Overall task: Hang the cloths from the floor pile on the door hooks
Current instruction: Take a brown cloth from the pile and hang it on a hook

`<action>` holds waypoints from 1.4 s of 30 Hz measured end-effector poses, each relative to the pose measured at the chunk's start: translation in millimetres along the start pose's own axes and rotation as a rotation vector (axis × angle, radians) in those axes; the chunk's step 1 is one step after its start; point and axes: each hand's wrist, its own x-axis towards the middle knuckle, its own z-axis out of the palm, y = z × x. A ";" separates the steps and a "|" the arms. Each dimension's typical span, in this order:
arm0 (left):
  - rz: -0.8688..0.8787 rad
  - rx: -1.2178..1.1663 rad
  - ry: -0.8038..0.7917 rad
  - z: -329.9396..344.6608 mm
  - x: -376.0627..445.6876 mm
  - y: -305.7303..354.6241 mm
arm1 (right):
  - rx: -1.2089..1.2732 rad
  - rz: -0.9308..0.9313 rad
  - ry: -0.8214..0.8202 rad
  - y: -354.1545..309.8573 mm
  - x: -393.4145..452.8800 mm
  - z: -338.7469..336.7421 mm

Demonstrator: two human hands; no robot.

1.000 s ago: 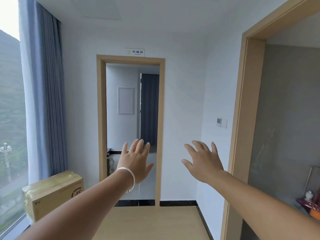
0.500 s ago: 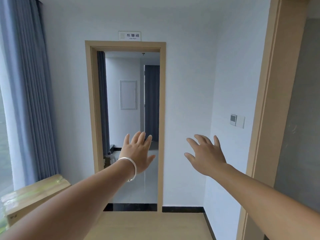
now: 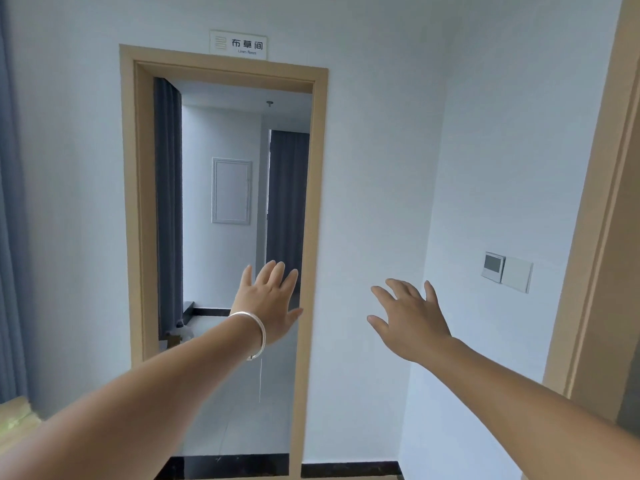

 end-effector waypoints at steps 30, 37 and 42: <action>-0.635 0.312 -0.326 291.0 154.0 -273.9 | 0.425 -0.678 0.046 -283.8 465.2 283.1; -0.885 0.387 -0.434 283.1 73.6 -347.9 | 0.573 -0.957 0.018 -428.2 471.3 283.3; -1.055 0.475 -0.490 276.8 -3.9 -412.2 | 0.667 -1.131 0.017 -539.6 450.5 261.4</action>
